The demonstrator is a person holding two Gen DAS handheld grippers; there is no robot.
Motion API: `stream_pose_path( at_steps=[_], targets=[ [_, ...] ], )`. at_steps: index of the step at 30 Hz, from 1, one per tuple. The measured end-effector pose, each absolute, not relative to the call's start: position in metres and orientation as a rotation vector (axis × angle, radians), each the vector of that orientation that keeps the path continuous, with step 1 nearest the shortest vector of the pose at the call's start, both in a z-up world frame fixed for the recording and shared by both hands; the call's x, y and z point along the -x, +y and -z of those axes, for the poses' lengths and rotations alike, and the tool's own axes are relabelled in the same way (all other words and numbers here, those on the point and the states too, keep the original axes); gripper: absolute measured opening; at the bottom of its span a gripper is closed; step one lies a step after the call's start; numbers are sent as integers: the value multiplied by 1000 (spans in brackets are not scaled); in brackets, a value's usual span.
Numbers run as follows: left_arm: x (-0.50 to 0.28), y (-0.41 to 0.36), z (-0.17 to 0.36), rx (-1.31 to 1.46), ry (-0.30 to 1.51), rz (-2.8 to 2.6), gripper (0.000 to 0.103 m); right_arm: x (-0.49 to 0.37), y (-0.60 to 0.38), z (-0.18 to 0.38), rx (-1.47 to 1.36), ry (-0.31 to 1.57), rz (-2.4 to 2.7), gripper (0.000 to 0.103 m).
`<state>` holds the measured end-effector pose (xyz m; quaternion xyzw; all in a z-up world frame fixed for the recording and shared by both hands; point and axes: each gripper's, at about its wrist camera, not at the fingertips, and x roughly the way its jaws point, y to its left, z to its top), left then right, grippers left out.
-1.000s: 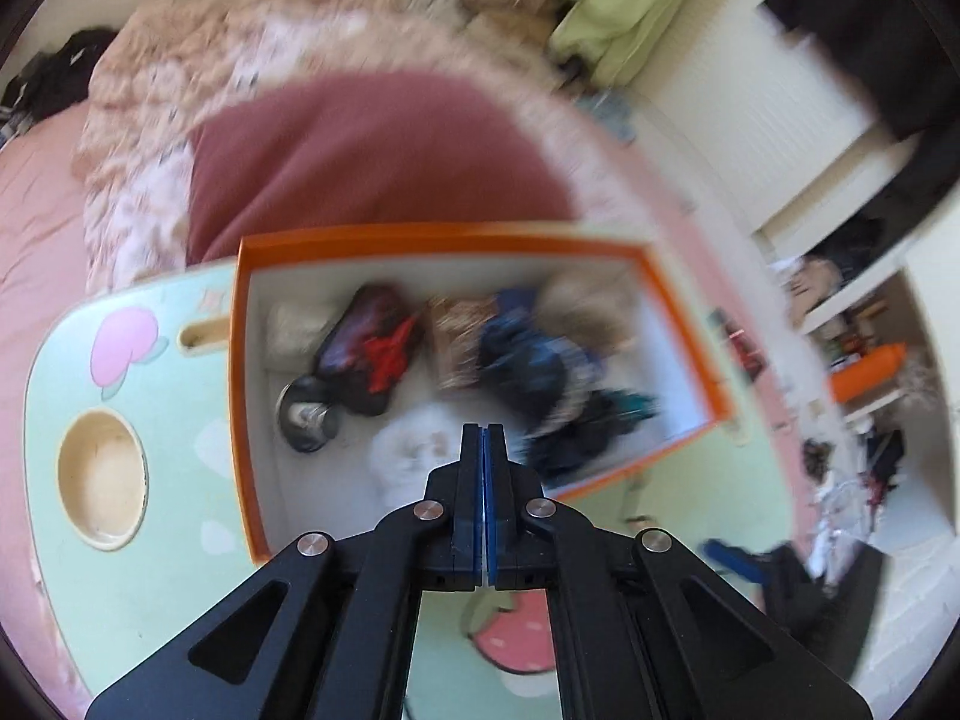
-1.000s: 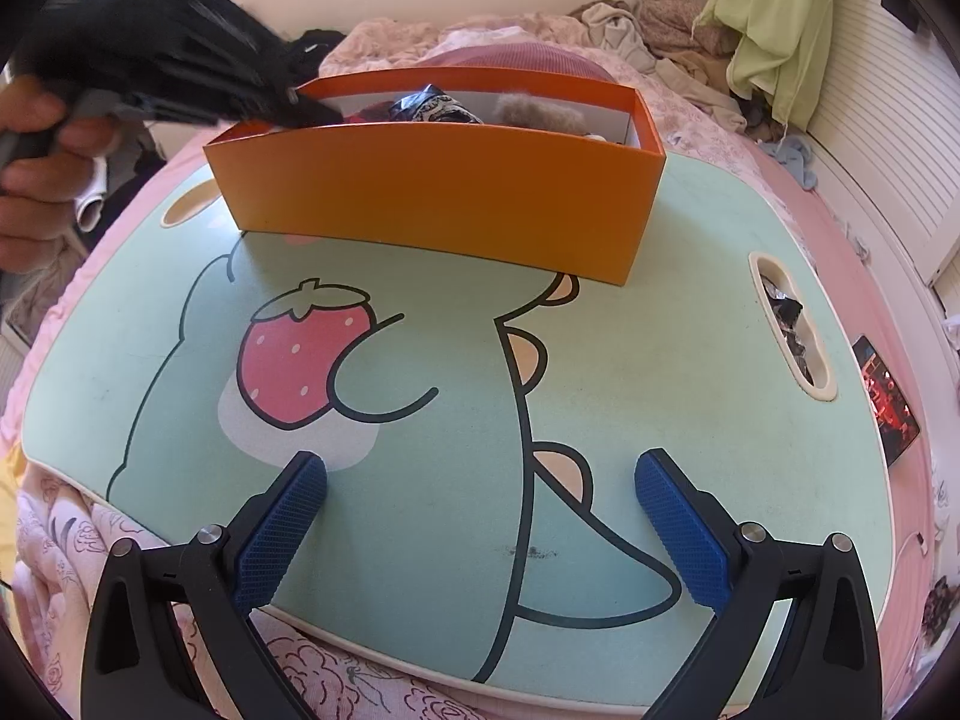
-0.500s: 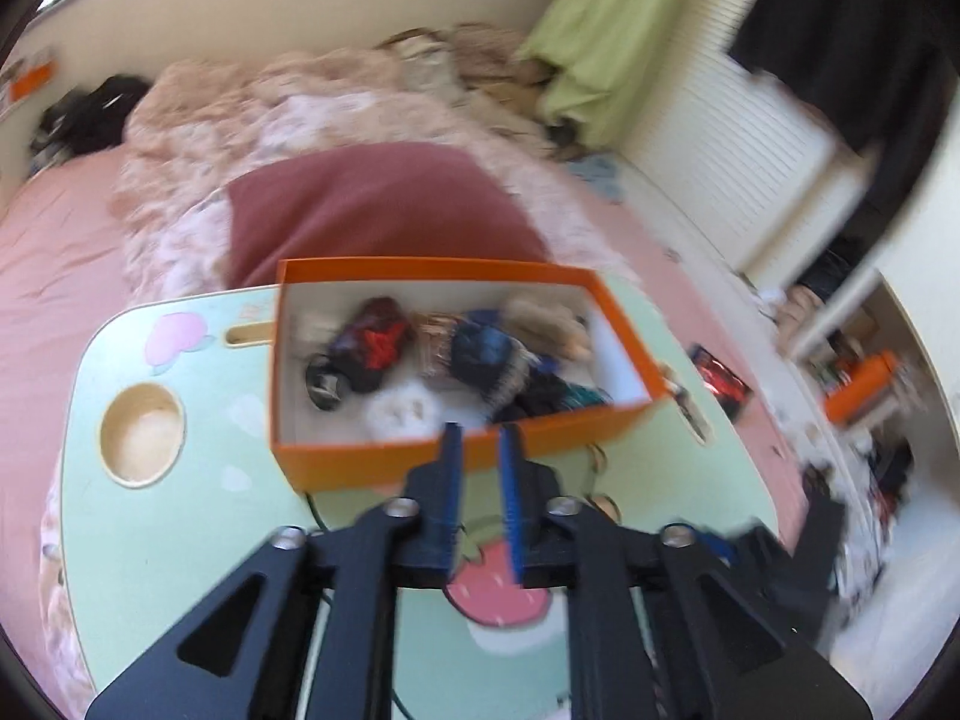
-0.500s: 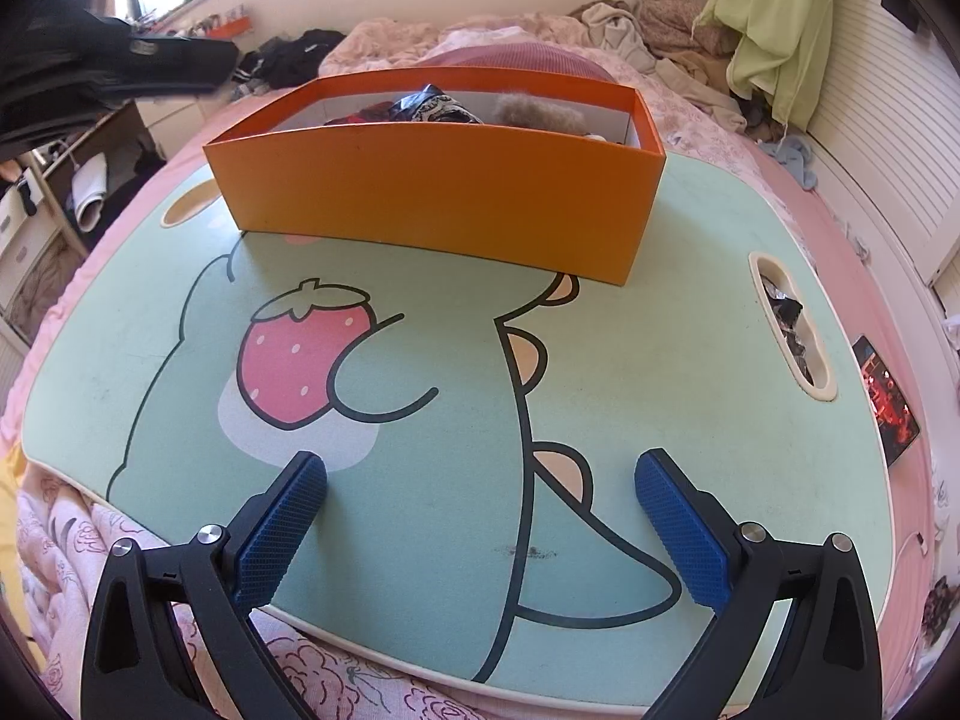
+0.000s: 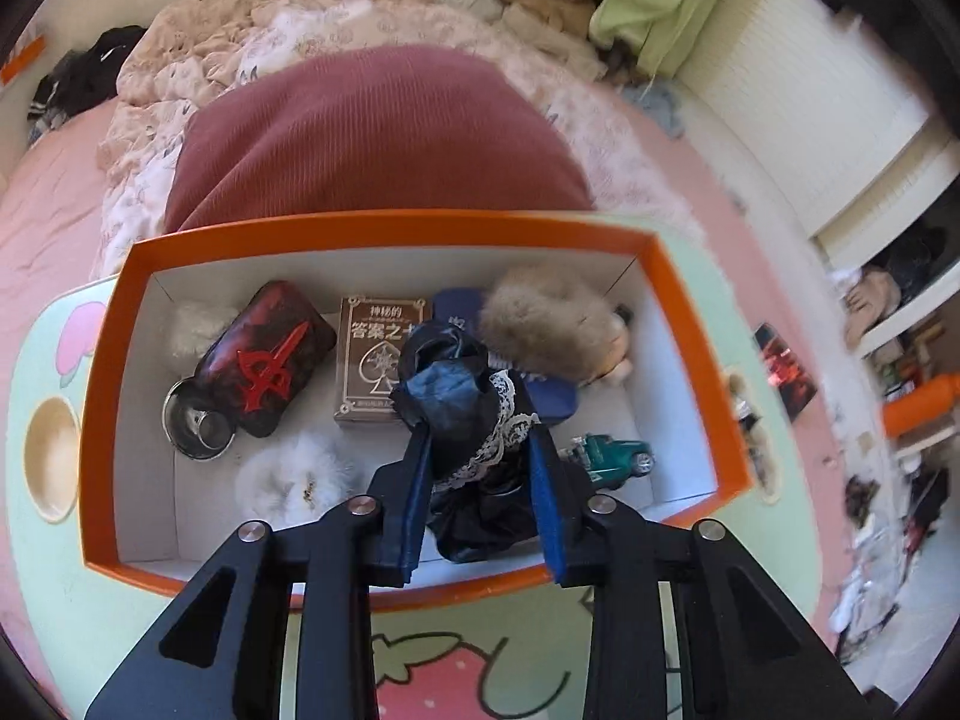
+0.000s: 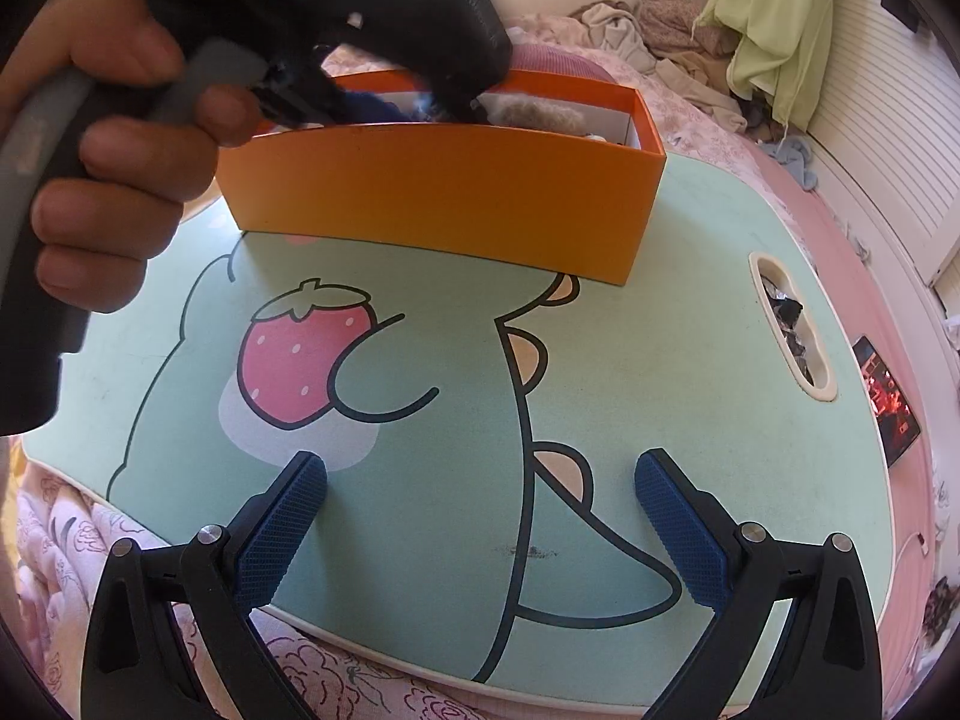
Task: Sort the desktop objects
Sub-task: 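Lift the black pouch out and set it on the table with the left tool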
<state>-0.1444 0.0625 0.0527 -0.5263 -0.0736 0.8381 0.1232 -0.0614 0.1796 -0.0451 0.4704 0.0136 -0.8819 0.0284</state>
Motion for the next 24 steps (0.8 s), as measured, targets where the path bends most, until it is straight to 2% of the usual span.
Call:
stream_pose_path(
  at_steps=[9, 14, 16, 18, 20, 22, 24],
  targets=[
    [51, 0, -128, 1081, -460, -2473, 28, 59, 179, 46, -1451, 41, 2722, 103],
    [14, -13, -99, 1072, -432, -2502, 28, 57, 178, 45, -1451, 41, 2722, 103],
    [15, -12, -71, 1135, -428, -2499, 38, 56, 179, 45, -1449, 40, 2729, 103],
    [15, -17, -46, 1183, -488, -2513, 38, 56, 179, 45, -1449, 40, 2729, 103],
    [10, -21, -35, 1179, -545, -2505, 46, 56, 179, 44, -1449, 40, 2729, 103],
    [-4, -22, -37, 1148, -506, -2543, 72, 56, 179, 44, -1449, 39, 2731, 103],
    [-23, -19, -42, 1119, -366, -2650, 84, 58, 178, 43, -1449, 37, 2732, 103]
  ],
)
